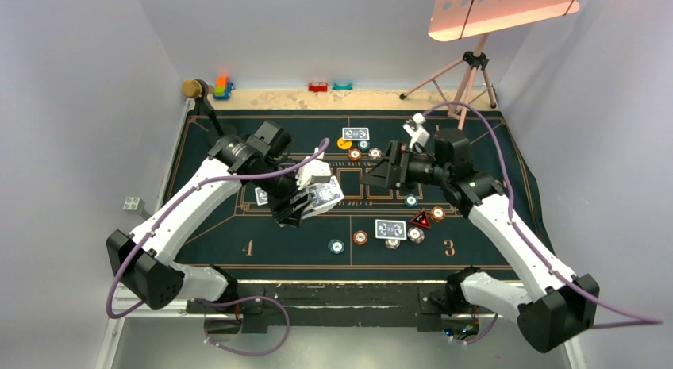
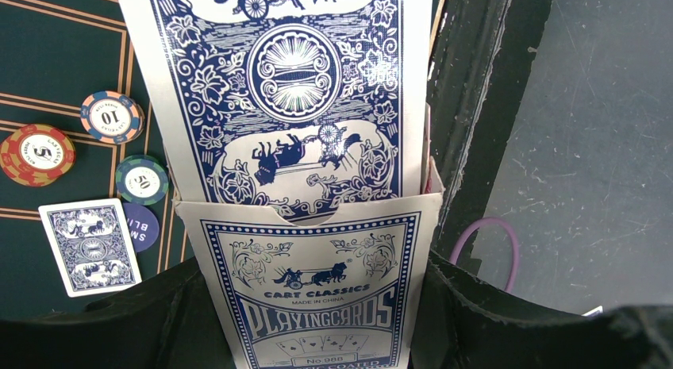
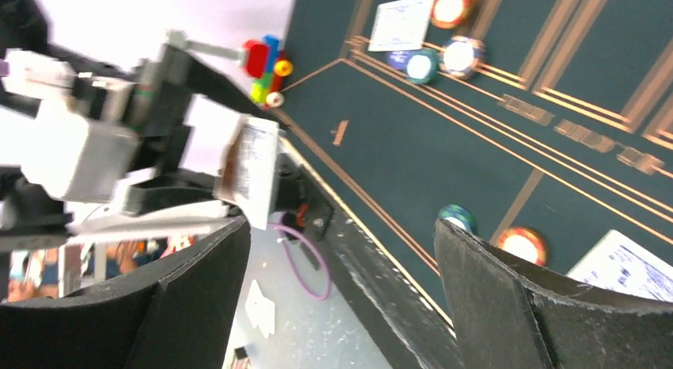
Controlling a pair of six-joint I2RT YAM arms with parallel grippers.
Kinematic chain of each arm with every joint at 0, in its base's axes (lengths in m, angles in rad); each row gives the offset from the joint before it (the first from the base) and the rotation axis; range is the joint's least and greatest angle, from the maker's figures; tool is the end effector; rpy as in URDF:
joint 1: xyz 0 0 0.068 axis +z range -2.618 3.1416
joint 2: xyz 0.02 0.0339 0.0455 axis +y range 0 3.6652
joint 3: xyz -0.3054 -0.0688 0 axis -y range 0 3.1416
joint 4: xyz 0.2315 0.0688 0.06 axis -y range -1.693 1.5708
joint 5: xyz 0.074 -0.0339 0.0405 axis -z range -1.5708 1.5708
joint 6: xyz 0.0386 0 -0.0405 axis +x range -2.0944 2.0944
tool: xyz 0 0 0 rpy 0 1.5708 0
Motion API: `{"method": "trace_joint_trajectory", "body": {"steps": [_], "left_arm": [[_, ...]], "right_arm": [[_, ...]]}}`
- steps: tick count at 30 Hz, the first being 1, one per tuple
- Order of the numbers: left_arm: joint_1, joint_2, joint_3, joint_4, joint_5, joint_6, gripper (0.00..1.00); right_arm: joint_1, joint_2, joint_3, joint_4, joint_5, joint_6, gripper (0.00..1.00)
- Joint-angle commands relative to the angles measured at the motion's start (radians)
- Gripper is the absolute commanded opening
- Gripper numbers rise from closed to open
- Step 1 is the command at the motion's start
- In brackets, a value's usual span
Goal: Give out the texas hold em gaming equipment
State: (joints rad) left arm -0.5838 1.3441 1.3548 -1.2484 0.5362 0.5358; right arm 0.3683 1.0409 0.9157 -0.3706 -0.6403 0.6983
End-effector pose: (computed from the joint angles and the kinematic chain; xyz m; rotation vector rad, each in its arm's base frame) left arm 0.1704 -0.1362 0.3723 1.5546 2.2436 -0.7598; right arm 0.1737 0.0918 0.3577 -0.0670 2.2262 1.2859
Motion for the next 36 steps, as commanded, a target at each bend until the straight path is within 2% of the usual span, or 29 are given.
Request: {"method": "trace_joint_trajectory", "body": {"steps": [1,11,17,19,26,36], "left_arm": [[-0.001,-0.004,0.033,0.014,0.039,0.004,0.0],[-0.001,-0.004,0.039,0.014,0.026,0.0,0.0],[-0.001,-0.005,0.045,0.009,0.026,0.0,0.0],[-0.001,-0.004,0.046,0.008,0.025,0.0,0.0],[-0.001,-0.004,0.049,0.008,0.028,-0.001,0.0],[-0.001,-0.009,0.05,0.004,0.029,0.0,0.0]], "right_arm": [[0.126,0.1,0.132,0.14,-0.089,0.056,0.91],[0.282,0.259,0.219,0.154,-0.02,0.036,0.94],[0.306,0.298,0.202,0.192,-0.01,0.053,0.95],[0.306,0.306,0.202,0.192,-0.01,0.056,0.91],[0.306,0.326,0.206,0.162,-0.004,0.048,0.67],[0.294,0.318,0.226,0.098,0.037,0.018,0.51]]}}
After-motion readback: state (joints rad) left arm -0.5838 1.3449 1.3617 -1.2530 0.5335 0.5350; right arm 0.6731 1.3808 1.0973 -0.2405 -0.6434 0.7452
